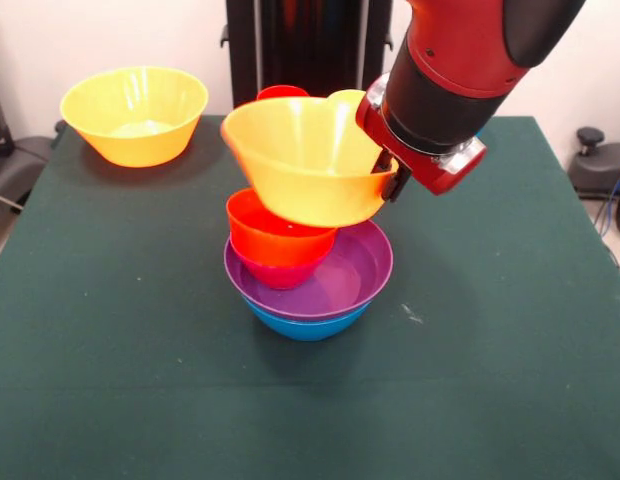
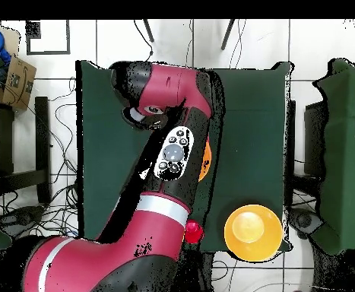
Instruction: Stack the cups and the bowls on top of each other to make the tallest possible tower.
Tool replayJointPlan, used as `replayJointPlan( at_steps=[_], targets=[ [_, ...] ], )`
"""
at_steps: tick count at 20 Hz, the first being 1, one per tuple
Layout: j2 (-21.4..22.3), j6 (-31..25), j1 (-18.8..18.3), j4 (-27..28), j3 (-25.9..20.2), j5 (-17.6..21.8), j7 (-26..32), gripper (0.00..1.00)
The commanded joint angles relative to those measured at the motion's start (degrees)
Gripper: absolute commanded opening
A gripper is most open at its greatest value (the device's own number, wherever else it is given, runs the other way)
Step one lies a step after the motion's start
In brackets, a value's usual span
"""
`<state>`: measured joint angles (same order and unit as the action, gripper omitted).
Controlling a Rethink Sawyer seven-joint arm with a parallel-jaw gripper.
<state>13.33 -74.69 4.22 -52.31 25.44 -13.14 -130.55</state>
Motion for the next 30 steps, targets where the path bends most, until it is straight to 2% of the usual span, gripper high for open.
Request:
replayJointPlan(
  at_steps=[1, 11, 17, 20, 27, 30],
  targets=[
    [-3.2, 1.8, 0.4, -0.4, -2.6, 1.4, -10.6, 0.00],
    [-1.7, -1.6, -0.4, -0.2, -2.5, 1.0, -8.8, 0.00],
    [-1.3, -1.8, -1.3, -0.2, -2.5, 1.3, -7.5, 0.00],
    [0.1, -3.5, -1.9, -0.5, -2.1, 1.6, -6.1, 0.00],
    [1.7, -9.3, -3.9, 3.0, -1.8, 1.9, -3.7, 0.00],
    [1.7, -10.1, -4.6, 4.1, -1.5, 2.5, -3.0, 0.00]
  ],
)
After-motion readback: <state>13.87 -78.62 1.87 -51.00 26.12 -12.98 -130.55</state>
